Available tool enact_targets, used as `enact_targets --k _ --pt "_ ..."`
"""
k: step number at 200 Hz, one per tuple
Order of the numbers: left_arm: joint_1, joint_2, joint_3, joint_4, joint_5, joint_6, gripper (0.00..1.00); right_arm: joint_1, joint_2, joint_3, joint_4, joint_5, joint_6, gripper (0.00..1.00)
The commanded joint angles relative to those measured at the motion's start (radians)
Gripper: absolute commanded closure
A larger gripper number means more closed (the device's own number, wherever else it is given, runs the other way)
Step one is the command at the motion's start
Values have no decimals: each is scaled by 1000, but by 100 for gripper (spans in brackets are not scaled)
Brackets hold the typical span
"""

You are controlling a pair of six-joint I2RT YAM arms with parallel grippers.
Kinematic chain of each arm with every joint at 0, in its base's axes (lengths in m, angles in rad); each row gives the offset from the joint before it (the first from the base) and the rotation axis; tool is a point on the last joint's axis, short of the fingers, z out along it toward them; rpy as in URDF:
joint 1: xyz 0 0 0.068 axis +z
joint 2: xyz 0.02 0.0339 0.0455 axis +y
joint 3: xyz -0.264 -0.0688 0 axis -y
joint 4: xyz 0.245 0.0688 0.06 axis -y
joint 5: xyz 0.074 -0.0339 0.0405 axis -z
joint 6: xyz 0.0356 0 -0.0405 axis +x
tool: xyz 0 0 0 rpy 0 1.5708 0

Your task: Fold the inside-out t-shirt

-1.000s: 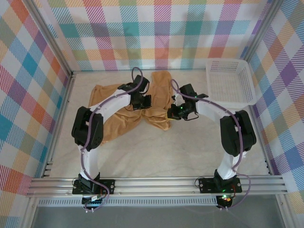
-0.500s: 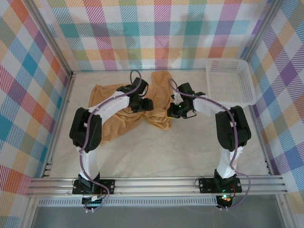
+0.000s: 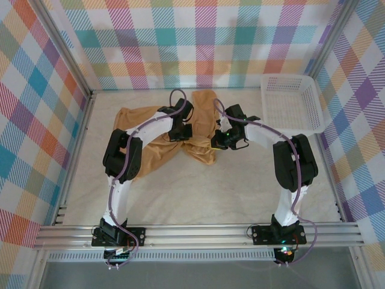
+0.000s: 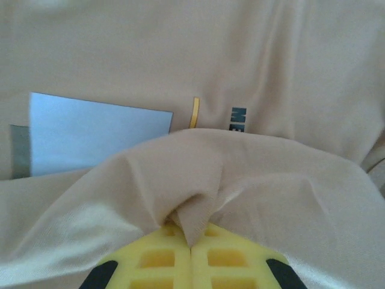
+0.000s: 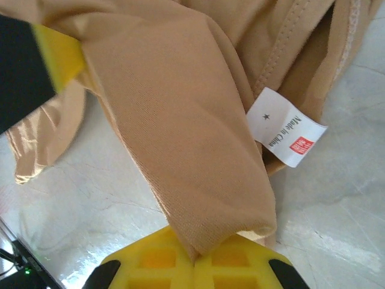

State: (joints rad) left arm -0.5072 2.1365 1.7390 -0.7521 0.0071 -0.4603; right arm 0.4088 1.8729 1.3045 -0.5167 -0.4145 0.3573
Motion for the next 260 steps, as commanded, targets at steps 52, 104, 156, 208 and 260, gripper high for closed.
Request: enact_targets --k 52,104,156,208,260 --pt "12 -226 11 -126 144 -69 100 -5 118 178 -100 173 -112 92" --pt "51 -148 -4 -13 401 -167 100 6 3 163 -106 94 -13 66" --pt "73 -120 -39 30 446 -209 100 124 -88 16 59 72 29 81" --pt "93 -147 -42 15 437 -205 100 127 96 112 125 157 -20 87" --pt "96 -163 -61 17 430 -203 100 127 149 160 192 358 -46 60"
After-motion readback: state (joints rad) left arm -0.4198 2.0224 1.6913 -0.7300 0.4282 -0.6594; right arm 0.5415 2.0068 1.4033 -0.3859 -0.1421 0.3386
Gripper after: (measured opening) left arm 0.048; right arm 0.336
